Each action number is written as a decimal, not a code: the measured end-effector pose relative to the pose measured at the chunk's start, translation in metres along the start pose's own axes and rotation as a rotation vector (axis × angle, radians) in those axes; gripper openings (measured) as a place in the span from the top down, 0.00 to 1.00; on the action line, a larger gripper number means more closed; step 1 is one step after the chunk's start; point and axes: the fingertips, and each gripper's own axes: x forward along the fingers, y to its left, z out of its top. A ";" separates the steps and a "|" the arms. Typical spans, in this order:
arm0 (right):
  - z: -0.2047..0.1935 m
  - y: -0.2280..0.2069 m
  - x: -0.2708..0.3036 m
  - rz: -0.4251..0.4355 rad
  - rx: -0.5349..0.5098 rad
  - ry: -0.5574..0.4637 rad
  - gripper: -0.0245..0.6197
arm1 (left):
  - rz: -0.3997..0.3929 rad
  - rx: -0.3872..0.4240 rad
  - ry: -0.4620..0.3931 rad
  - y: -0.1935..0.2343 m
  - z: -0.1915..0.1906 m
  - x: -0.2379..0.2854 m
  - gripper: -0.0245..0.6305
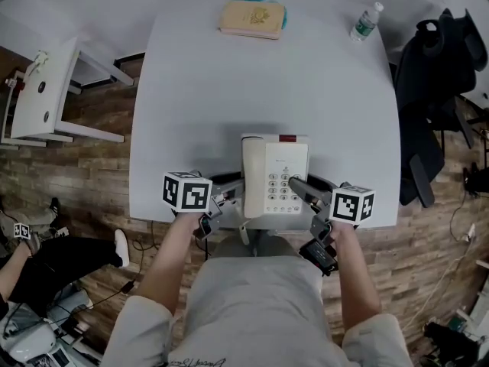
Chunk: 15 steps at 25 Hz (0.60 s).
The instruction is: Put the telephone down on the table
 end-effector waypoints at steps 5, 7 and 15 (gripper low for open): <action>0.000 -0.005 0.002 -0.002 0.005 -0.002 0.61 | -0.006 -0.004 0.005 0.004 0.001 0.003 0.74; -0.001 -0.007 0.003 -0.001 0.011 0.002 0.61 | -0.007 -0.008 0.011 0.006 0.000 0.005 0.74; 0.006 -0.030 0.021 0.002 0.069 0.020 0.61 | 0.001 -0.028 0.047 0.031 0.013 0.020 0.74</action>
